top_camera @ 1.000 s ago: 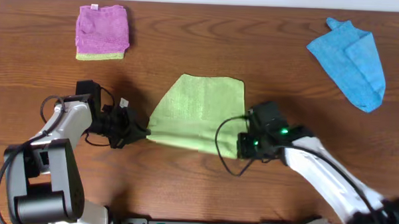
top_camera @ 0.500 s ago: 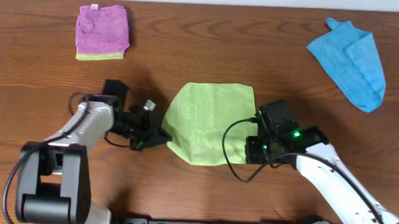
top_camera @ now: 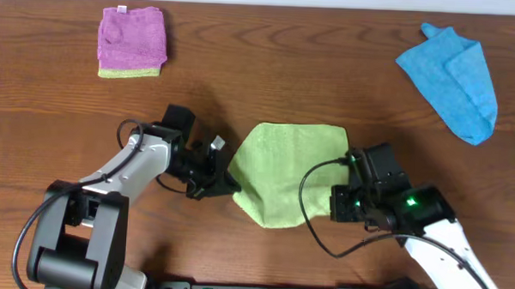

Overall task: Fold the cloth
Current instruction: 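Lift the cloth with both grippers and carry it toward the far side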

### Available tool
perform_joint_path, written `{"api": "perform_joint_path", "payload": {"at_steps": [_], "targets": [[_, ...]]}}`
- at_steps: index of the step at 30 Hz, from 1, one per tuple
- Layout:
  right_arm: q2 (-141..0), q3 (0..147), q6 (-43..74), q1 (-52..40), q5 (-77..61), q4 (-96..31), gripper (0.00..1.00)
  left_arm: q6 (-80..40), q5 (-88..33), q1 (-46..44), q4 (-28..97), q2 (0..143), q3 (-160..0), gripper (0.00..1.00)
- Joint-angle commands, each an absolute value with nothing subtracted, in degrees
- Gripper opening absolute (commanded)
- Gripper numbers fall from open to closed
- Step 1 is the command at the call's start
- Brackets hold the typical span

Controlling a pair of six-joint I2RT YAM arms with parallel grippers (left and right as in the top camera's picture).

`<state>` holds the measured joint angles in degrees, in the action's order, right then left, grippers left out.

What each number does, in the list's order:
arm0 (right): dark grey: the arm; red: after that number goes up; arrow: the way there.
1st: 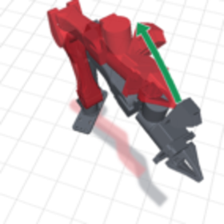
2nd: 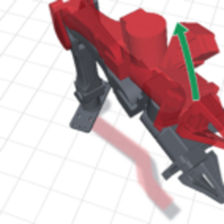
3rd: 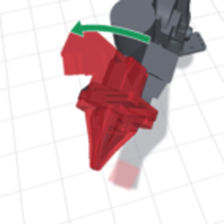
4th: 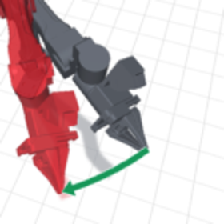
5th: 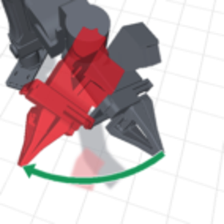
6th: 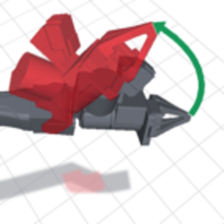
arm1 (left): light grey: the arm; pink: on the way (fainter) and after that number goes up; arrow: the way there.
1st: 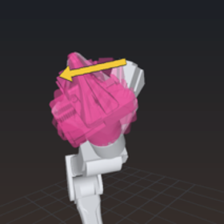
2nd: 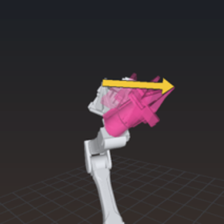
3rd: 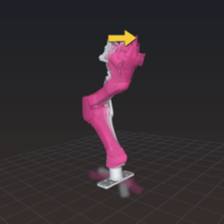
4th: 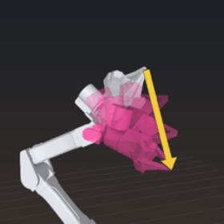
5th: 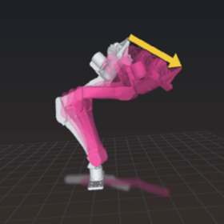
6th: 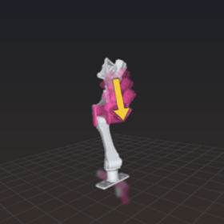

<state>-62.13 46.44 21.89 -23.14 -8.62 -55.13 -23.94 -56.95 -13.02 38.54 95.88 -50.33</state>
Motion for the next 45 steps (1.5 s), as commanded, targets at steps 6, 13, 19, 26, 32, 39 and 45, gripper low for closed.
{"api": "perform_joint_path", "payload": {"at_steps": [6, 13, 19, 26, 32, 39, 45], "targets": [[-63.9, 48.9, 22.2, -21.2, -6.1, -42.9, 0.01, -42.6, -56.4, -12.7, 22.3, 95.0, -53.3, 0.06], [-74.5, 57.5, 17.0, -18.6, -5.3, -36.6, 0.01, -46.8, -48.1, -12.7, 17.3, 95.0, -62.3, 0.06], [-83.9, 67.7, 13.8, -16.6, -4.5, -33.5, 0.01, -47.4, -37.9, -11.9, 16.1, 95.1, -69.9, 0.06], [-91.6, 78.4, 11.7, -14.6, -4.5, -30.4, 0.01, -48.1, -32.1, -9.4, 10.4, 95.2, -74.4, 0.06], [-96.4, 85.8, 9.5, -14.6, -4.5, -27.2, 0.01, -50.0, -31.1, -8.3, 3.3, 95.2, -75.1, 0.06], [-100.1, 90.5, 7.1, -14.6, -4.0, -27.3, 0.01, -47.7, -30.9, -8.0, 3.5, 95.2, -75.6, 0.06], [-100.1, 90.5, 5.2, -14.6, -2.2, -28.9, 0.01, -44.8, -31.0, -7.1, 4.9, 95.2, -75.6, 0.06]]}}
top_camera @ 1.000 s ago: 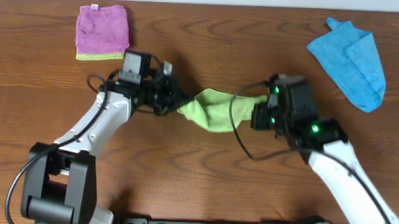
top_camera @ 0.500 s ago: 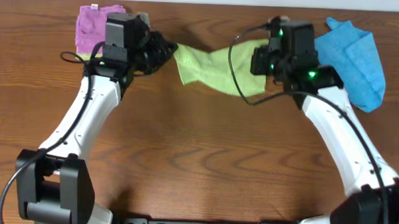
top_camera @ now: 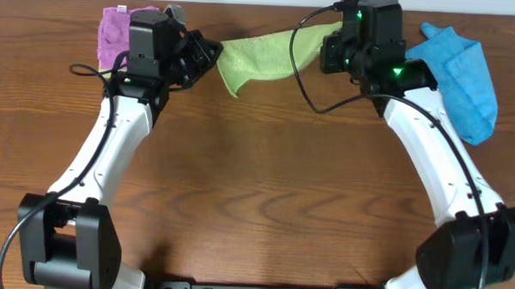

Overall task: Fold the cloth
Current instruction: 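Lift the cloth with both grippers and carry it toward the far side, then lower the cloth back toward the near side, folding it over itself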

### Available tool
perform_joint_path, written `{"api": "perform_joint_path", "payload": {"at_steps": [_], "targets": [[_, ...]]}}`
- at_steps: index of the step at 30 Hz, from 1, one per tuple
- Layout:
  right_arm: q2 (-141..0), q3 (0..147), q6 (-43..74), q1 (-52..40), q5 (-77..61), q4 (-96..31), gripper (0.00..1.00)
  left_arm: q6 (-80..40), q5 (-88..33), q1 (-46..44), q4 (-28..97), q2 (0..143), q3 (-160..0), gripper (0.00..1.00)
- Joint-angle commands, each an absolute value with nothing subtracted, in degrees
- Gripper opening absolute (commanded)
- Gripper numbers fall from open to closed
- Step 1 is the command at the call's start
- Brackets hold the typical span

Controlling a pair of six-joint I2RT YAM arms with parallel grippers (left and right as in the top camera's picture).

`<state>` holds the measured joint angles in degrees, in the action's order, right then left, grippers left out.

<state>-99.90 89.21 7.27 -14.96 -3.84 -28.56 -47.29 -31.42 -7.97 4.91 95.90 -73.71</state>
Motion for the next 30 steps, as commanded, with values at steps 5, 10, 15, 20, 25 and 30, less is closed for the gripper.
{"api": "perform_joint_path", "payload": {"at_steps": [5, 10, 15, 20, 25, 30], "targets": [[-100.1, 90.5, 5.0, -14.6, -1.3, -31.6, 0.01, -41.6, -33.0, -7.2, 7.0, 95.2, -75.6, 0.06], [-100.0, 90.5, 5.0, -14.6, -1.3, -35.7, 0.01, -36.6, -36.1, -7.1, 14.8, 95.2, -75.6, 0.06], [-99.8, 90.5, 5.0, -14.7, -1.3, -41.5, 0.01, -31.4, -37.8, -7.1, 22.4, 95.2, -75.6, 0.06], [-98.0, 90.5, 5.0, -14.6, -1.3, -45.5, 0.01, -29.3, -41.5, -7.1, 23.3, 95.2, -75.6, 0.06], [-94.9, 90.5, 4.1, -14.6, -1.3, -47.0, 0.01, -29.8, -45.3, -7.1, 21.1, 95.2, -76.1, 0.06], [-91.5, 90.5, 3.4, -14.6, -1.3, -52.2, 0.01, -28.0, -48.9, -7.2, 25.2, 95.2, -76.1, 0.06]]}}
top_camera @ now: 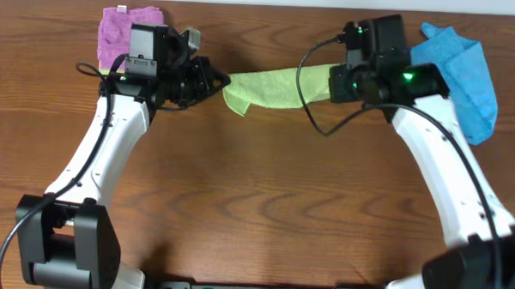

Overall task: Fold the cloth
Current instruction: 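Lower the cloth back toward the near side, folding it over itself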

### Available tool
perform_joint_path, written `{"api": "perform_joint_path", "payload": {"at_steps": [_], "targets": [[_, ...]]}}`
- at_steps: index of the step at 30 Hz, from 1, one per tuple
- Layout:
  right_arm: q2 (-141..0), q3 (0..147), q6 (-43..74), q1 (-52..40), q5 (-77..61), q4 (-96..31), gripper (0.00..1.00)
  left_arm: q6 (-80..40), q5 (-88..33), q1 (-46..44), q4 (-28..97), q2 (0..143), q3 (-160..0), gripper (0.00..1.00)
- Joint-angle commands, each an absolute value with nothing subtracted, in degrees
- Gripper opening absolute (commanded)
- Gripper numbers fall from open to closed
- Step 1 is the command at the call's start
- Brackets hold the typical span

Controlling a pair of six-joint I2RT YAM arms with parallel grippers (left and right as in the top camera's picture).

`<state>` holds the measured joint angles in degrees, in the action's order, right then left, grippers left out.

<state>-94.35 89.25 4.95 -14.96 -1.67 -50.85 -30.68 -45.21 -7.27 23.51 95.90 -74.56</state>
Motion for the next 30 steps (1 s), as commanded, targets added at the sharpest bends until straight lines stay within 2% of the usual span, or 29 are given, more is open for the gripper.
{"api": "perform_joint_path", "payload": {"at_steps": [1, 9, 14, 22, 30], "targets": [[-91.0, 90.5, 3.0, -14.6, -1.3, -53.5, 0.01, -26.7, -49.7, -7.2, 26.5, 95.2, -76.1, 0.06], [-89.4, 89.8, 2.7, -14.6, -1.3, -63.3, 0.01, -16.2, -51.0, -8.7, 41.3, 95.2, -76.1, 0.06], [-88.8, 87.2, 2.7, -14.6, -1.3, -67.1, 0.02, -13.1, -50.6, -11.9, 46.4, 95.2, -76.1, 0.05], [-78.8, 75.3, 2.7, -14.6, -1.9, -65.8, 0.01, -10.3, -46.9, -15.1, 53.8, 95.2, -75.8, 0.06], [-66.7, 61.3, 7.8, -14.6, -2.2, -63.0, 0.01, -11.0, -44.2, -18.2, 53.8, 95.1, -71.2, 0.06]]}}
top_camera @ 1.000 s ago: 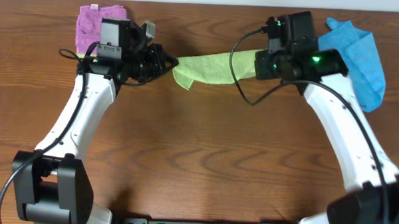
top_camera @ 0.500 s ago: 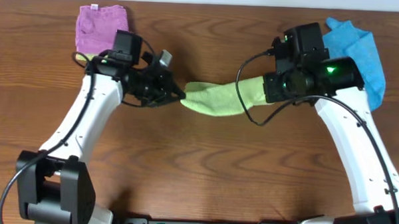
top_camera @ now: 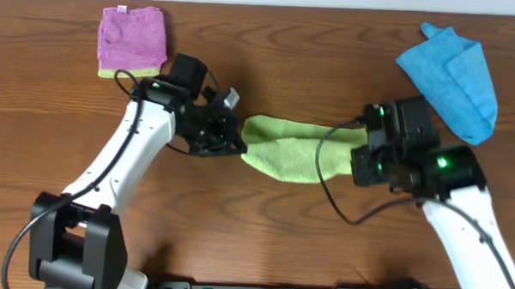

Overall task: Fold the cloth
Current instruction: 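Lower the cloth back toward the near side, folding it over itself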

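The green cloth (top_camera: 293, 151) lies as a narrow, doubled-over strip across the middle of the table. My left gripper (top_camera: 239, 145) is at its left end and shut on that end. At the cloth's right end, my right gripper (top_camera: 357, 160) is shut on the edge there. The cloth stretches between the two grippers. The fingertips are hidden under the gripper bodies in the overhead view.
A folded pink cloth (top_camera: 132, 35) rests on a yellow-green one (top_camera: 128, 72) at the far left. A crumpled blue cloth (top_camera: 453, 76) lies at the far right. Black cables loop from both wrists over the wooden table (top_camera: 263, 239).
Both grippers have come toward the front of the table with the green cloth still stretched between them. The cloth has gone from the far part of the table to the middle.
The green cloth first lay spread flat near the front, a gripper at each side. Then both grippers held it stretched at the table's far edge. Later it was a little nearer, and now it is a narrower strip at mid table.
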### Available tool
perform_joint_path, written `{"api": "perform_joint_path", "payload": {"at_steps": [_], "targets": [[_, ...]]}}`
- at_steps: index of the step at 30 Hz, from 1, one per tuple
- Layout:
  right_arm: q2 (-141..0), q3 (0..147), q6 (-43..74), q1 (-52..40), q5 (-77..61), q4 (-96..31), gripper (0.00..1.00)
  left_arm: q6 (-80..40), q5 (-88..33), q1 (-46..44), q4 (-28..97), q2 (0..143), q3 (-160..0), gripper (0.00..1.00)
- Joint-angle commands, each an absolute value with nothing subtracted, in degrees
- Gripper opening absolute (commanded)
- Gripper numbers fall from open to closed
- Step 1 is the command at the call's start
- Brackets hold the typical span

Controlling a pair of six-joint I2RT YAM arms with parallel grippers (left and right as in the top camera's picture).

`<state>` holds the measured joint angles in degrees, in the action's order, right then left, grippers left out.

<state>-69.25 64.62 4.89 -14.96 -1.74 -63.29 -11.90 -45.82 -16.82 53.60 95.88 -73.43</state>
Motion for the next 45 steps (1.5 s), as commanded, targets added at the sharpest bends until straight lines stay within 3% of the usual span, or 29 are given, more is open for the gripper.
{"api": "perform_joint_path", "payload": {"at_steps": [1, 28, 39, 45], "targets": [[-65.7, 60.2, 8.4, -14.7, -3.2, -62.6, 0.02, -11.5, -44.0, -18.8, 53.5, 95.1, -70.3, 0.06], [-59.0, 43.2, 27.9, -14.7, -4.9, -64.8, 0.01, -15.5, -43.1, -21.9, 47.5, 94.7, -51.8, 0.06], [-59.0, 42.5, 31.9, -14.7, 4.0, -62.8, 0.01, -26.2, -45.0, -21.9, 40.0, 92.2, -51.9, 0.06], [-59.4, 42.5, 30.7, -14.7, 6.5, -55.6, 0.01, -32.7, -44.4, -21.9, 32.8, 91.0, -51.9, 0.06]]}}
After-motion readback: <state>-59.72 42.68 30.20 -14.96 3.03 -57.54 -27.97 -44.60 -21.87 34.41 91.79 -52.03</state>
